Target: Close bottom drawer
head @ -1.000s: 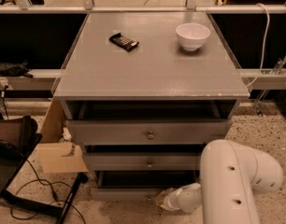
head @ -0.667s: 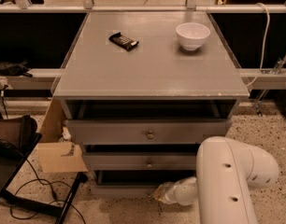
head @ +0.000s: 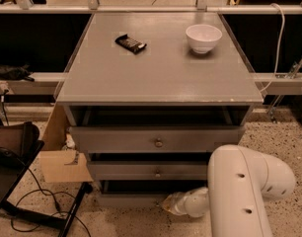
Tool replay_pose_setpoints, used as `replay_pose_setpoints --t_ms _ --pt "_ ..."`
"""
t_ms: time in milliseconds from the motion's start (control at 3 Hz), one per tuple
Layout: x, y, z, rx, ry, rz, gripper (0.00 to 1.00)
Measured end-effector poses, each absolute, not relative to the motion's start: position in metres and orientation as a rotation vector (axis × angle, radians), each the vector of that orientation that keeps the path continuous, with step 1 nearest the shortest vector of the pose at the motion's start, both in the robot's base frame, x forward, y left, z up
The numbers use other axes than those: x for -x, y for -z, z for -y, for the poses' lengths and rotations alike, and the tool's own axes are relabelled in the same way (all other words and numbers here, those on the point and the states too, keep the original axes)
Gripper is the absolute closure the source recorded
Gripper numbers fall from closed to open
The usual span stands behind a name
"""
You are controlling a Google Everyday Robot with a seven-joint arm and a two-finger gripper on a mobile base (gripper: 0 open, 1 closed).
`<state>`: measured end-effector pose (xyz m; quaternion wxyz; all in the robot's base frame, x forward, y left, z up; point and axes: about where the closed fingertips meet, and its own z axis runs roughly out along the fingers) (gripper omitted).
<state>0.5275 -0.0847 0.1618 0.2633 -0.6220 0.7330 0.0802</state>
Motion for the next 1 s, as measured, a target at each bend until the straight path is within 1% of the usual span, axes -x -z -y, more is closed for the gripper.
replay_pose_setpoints --t_ms 667,1000 --pt "-0.5274 -0.1618 0.0846 1.682 -0.217 -1.982 0.11" --pt "-0.5274 -0.1618 0.0846 1.682 -0.217 -1.982 0.0"
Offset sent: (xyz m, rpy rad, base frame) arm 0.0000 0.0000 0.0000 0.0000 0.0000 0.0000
